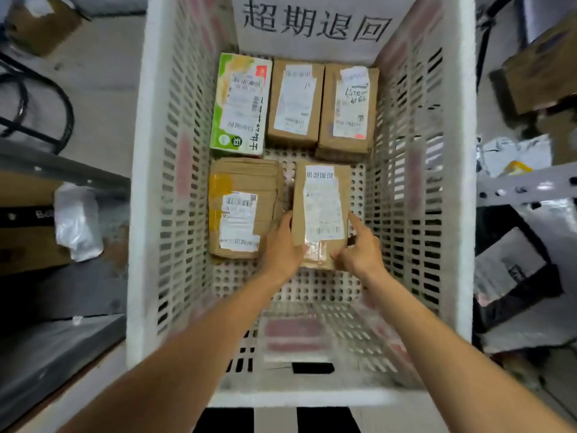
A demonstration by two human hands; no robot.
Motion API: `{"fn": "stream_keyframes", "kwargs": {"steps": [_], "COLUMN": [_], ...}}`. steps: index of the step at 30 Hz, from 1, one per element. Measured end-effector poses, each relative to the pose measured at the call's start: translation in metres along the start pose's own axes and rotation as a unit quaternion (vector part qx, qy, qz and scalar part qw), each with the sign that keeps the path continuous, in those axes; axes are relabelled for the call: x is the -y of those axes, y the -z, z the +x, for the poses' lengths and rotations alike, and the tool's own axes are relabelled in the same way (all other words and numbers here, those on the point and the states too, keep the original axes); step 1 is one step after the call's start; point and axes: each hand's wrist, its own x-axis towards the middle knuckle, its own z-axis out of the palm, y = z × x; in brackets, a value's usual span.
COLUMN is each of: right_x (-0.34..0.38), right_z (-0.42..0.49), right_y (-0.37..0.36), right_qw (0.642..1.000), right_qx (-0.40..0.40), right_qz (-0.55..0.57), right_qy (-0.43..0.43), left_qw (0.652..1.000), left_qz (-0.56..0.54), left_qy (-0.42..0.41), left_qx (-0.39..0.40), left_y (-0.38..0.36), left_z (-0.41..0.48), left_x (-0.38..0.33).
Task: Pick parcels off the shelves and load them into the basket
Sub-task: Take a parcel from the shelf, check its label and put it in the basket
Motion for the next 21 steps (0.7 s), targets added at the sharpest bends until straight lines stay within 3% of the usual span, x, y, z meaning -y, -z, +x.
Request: {"fn": "stream_keyframes", "kwargs": {"steps": [3,7,14,21], "right_x": [-0.005,0.0,-0.005,0.012], "right_z": [0.03,0.056,0.071,0.061], "right_y": [-0.012,-0.041,-0.056,-0.042], "right_qw": [1.0,0.999,0.997,0.99], "right_qx": [-0.002,-0.019,-0.028,0.001], "right_qz": [0.016,0.018,0.001,-0.141], "right_qy": [-0.022,0.03,0.074,0.031], "left_qw": [0.998,0.99,0.983,0.974], "left_qz": [0.065,0.141,0.175,0.212], "left_qy": [-0.003,-0.008,-0.042,-0.072], "left_qx": [-0.003,-0.02,-0.026,0.013], "left_y": [-0.011,-0.013,0.0,0.029], "left_z": [0.019,0.031,0.041,0.03], "left_x": [0.01,0.022,0.035,0.009]}}
